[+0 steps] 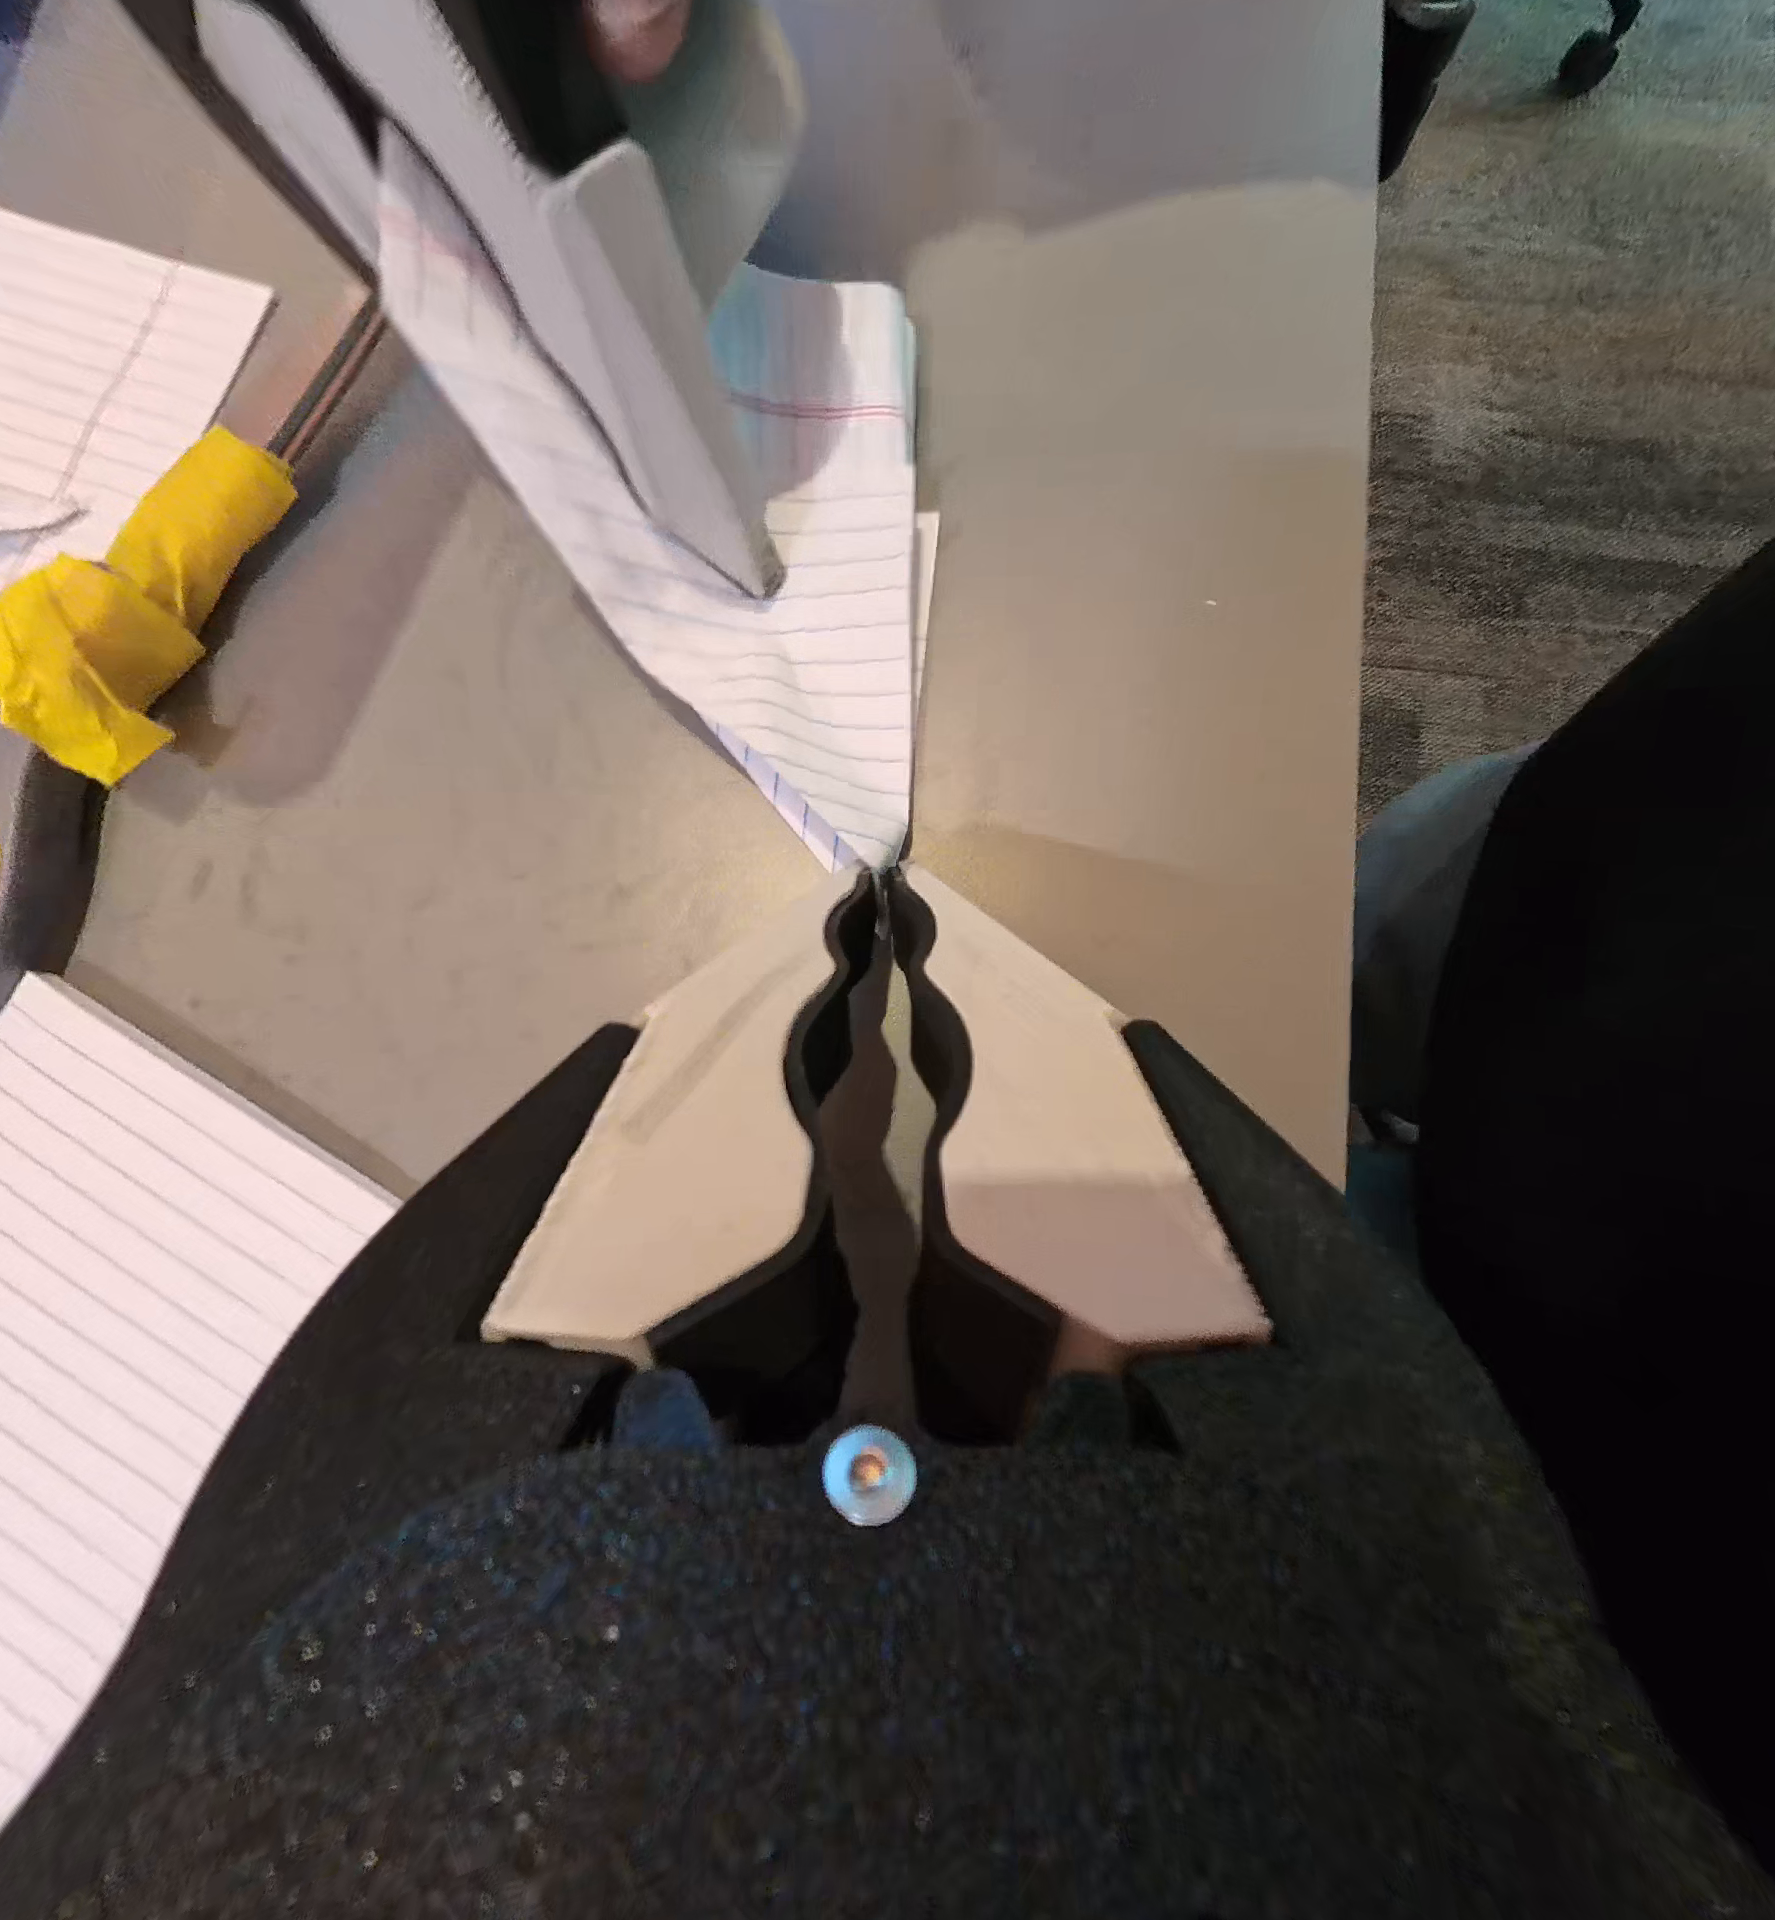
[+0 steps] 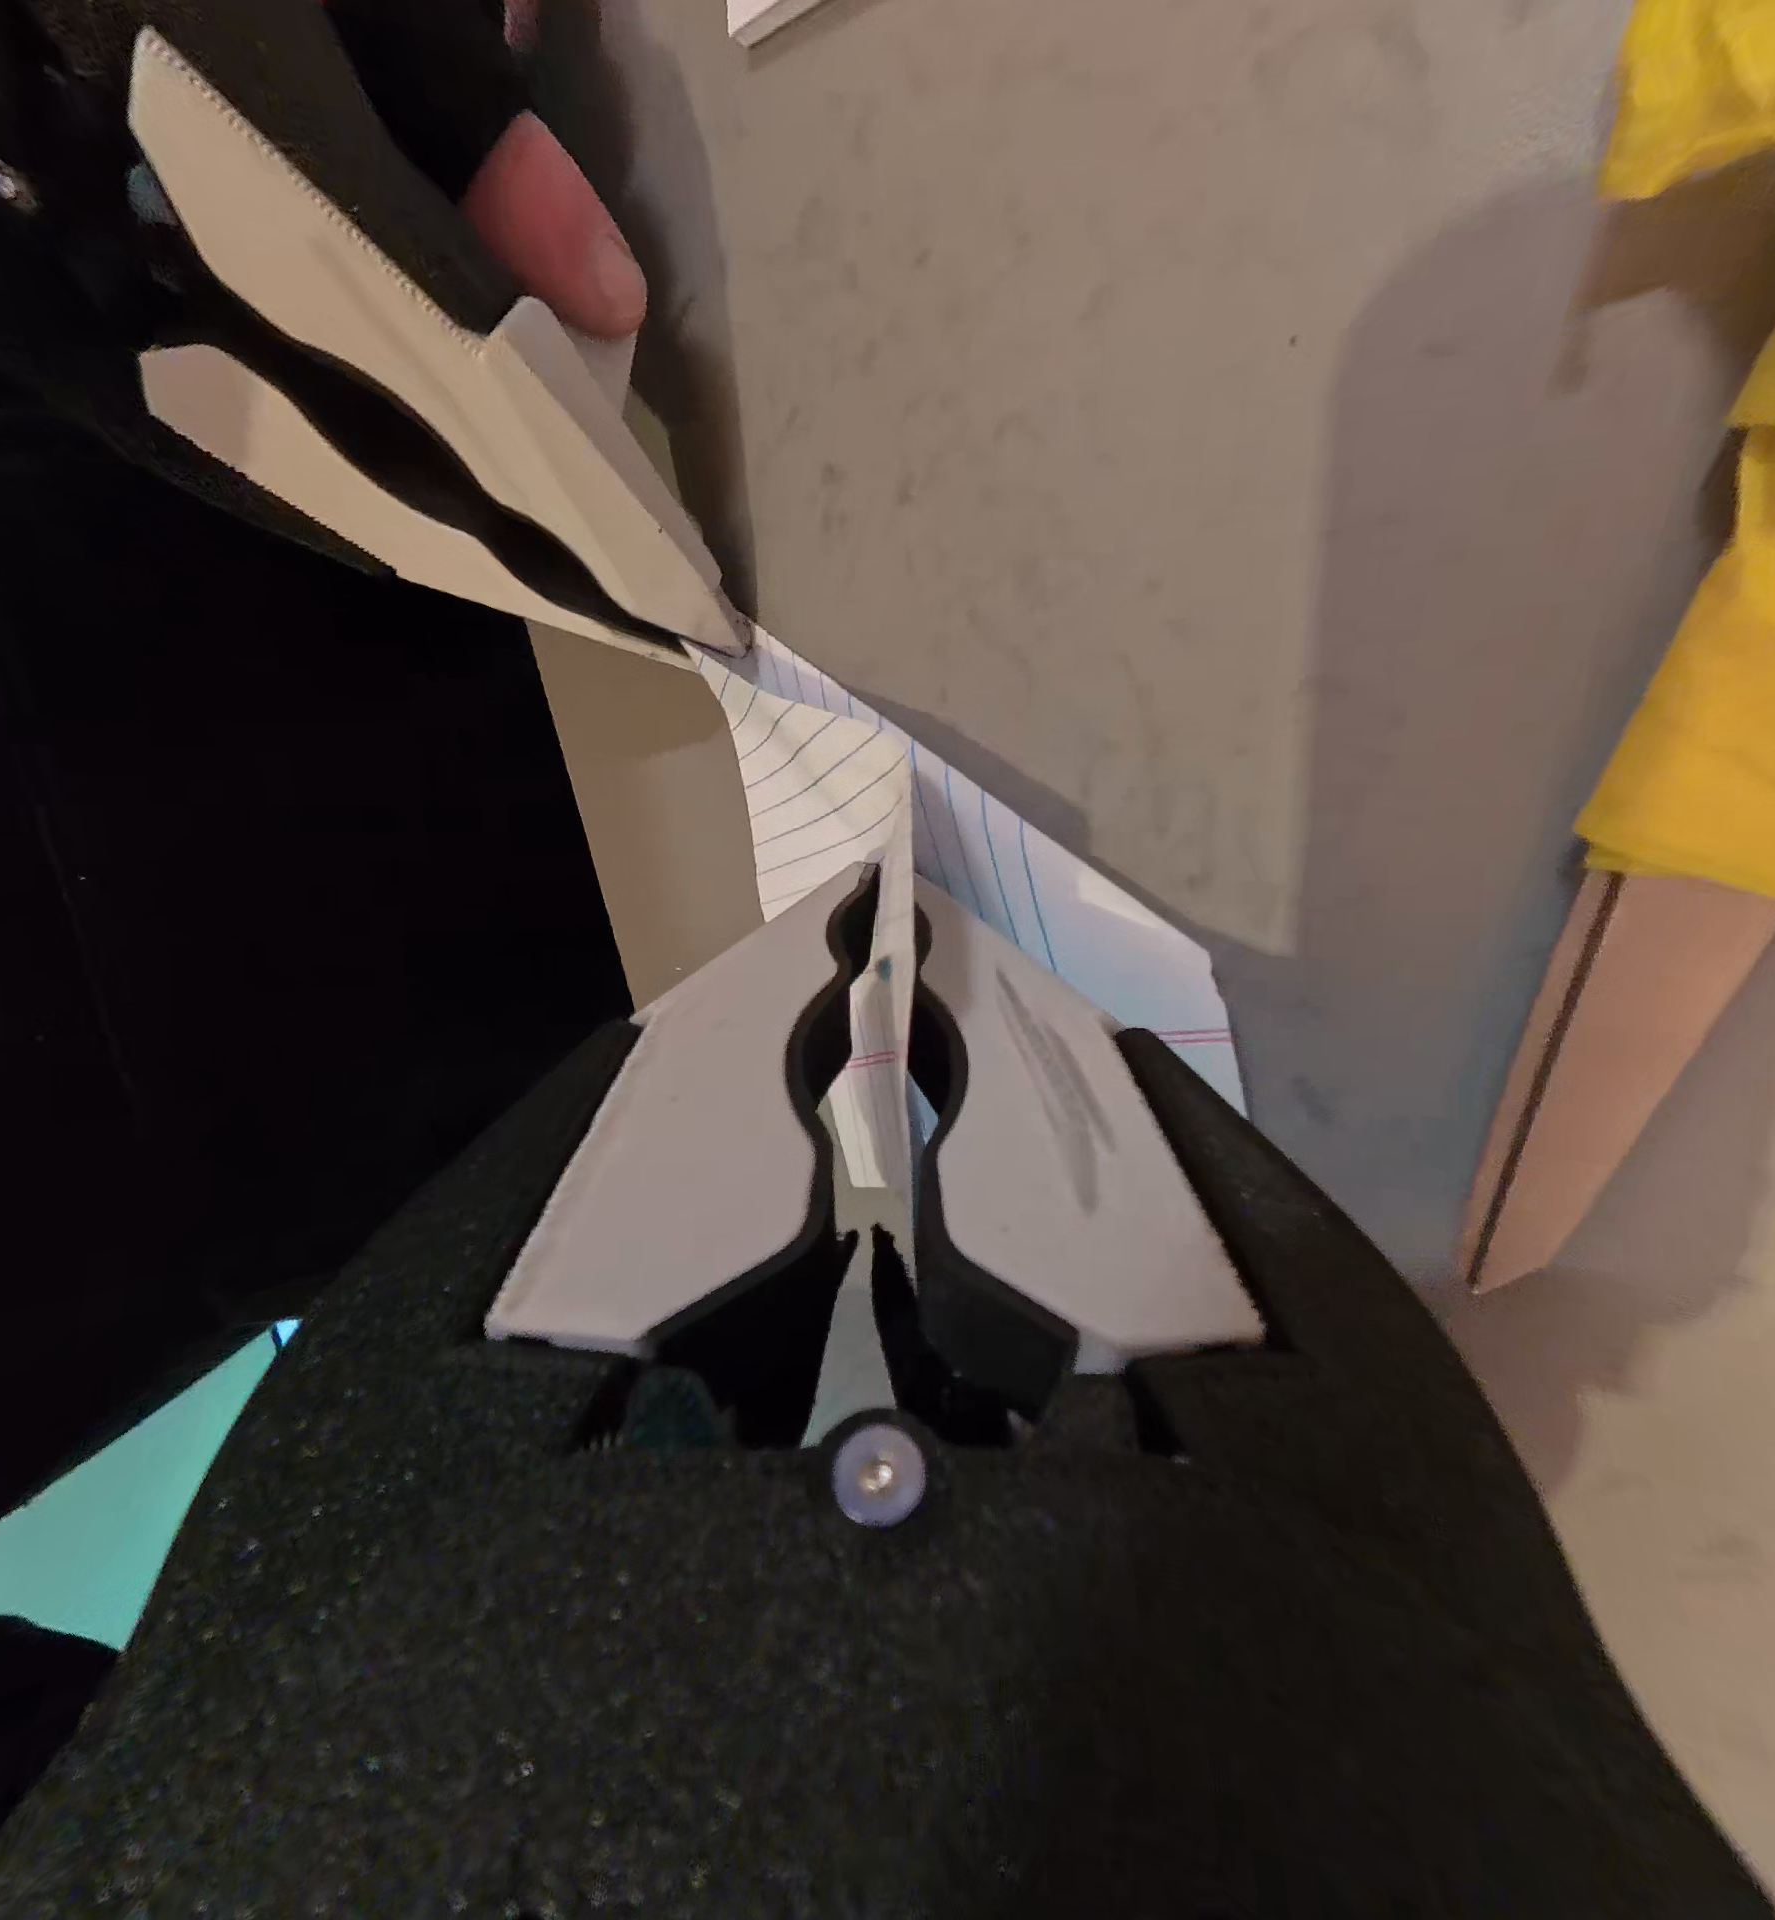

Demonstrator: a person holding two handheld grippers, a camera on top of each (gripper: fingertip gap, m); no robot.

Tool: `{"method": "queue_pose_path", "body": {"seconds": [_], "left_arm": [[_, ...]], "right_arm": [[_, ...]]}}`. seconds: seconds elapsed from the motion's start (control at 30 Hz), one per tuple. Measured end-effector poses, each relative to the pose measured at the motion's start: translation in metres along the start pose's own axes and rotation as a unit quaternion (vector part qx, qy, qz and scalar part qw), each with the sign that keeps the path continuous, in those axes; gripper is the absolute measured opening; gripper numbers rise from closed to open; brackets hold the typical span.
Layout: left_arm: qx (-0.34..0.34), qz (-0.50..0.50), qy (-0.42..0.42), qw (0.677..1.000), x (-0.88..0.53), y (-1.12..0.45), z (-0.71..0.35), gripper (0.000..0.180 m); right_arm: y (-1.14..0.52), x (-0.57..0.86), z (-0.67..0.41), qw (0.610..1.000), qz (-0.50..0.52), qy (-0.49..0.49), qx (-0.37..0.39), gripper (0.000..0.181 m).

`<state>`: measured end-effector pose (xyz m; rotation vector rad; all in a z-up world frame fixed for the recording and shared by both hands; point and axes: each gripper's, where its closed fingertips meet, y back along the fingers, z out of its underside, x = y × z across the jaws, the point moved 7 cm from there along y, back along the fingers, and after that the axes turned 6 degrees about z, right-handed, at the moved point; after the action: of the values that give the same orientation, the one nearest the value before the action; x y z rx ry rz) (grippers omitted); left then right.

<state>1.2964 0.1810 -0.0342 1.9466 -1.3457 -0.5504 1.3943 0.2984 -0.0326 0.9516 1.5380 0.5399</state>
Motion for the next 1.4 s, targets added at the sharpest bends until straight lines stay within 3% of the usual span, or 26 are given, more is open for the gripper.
{"method": "queue_pose_path", "body": {"seconds": [0.43,0.57,0.73,1.03,1.27,1.4], "left_arm": [[0.019,0.001,0.086,0.996,-0.015,0.015,0.003,0.011],[0.037,-0.046,0.035,0.998,-0.006,0.019,-0.015,0.013],[0.008,-0.105,0.016,0.994,-0.005,-0.001,-0.017,0.000],[0.006,-0.098,0.052,0.994,-0.006,-0.005,-0.005,0.000],[-0.003,-0.108,0.015,0.994,-0.003,-0.007,-0.004,0.000],[-0.009,-0.114,-0.001,0.993,-0.001,-0.008,-0.005,0.000]], "right_arm": [[-0.003,-0.002,0.010,0.998,0.001,-0.034,0.051,0.000],[-0.004,-0.003,0.011,0.998,0.006,-0.032,0.053,0.000],[-0.003,-0.002,0.011,0.998,0.000,-0.037,0.056,0.000],[-0.003,0.001,0.013,0.996,-0.013,-0.047,0.069,0.000],[-0.003,-0.001,0.013,0.997,-0.009,-0.046,0.069,0.000],[0.011,0.000,0.012,0.994,0.022,-0.054,0.094,0.014]]}}
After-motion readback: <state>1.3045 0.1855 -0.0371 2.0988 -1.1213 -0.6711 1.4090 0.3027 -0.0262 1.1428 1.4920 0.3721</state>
